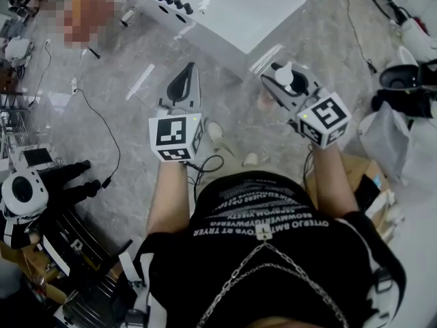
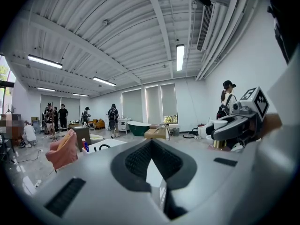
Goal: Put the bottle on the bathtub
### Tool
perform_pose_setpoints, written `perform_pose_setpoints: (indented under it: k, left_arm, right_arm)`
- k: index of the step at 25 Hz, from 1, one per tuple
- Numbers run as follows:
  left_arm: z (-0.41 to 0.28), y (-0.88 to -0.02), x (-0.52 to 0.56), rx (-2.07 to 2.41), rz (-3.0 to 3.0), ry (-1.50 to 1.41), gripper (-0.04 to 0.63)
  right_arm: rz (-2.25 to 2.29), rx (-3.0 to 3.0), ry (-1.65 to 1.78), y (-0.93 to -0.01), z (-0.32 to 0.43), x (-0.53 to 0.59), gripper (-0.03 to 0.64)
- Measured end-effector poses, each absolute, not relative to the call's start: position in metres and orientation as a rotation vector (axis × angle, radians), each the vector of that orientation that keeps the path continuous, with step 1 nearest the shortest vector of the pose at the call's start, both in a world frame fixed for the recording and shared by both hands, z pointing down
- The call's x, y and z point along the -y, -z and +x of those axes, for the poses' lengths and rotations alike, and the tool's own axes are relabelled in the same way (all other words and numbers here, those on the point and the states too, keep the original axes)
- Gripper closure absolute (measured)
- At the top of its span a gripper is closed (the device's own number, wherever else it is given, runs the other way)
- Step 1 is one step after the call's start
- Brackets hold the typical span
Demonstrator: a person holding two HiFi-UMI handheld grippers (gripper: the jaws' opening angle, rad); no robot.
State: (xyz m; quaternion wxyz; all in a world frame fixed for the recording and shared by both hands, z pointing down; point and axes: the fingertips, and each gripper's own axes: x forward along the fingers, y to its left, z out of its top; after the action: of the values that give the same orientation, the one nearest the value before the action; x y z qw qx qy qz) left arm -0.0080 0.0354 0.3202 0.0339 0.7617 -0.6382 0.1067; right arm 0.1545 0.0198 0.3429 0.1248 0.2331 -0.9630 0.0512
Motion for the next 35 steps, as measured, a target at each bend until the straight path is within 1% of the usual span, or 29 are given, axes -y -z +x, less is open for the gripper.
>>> perform_pose_setpoints:
  k: [5, 11, 22, 35]
  left_arm:
    - [-0.022, -0.324, -0.019, 1.946, 2.351, -0.324, 0.598]
    - [-0.056, -0.326, 0.004, 1.968, 2.320, -0.269, 0.598]
    - [-0.098, -0.336, 0.055, 1.929, 2.328, -0.298, 0.598]
    - [-0.139, -0.324, 0.107, 1.912, 2.364, -0.296, 0.598]
  right_arm:
    - [0.692, 2.789, -0.161, -0.345, 0.143, -0.008, 0.480]
    - [0.724, 2.771, -0.166, -0.348, 0.120, 0.014, 0.480]
    - [0.731, 2.767, -0.176, -0.348, 0.073, 0.065, 0.480]
    - [0.722, 2.768, -0.175, -0.341, 0.021, 0.119, 0.480]
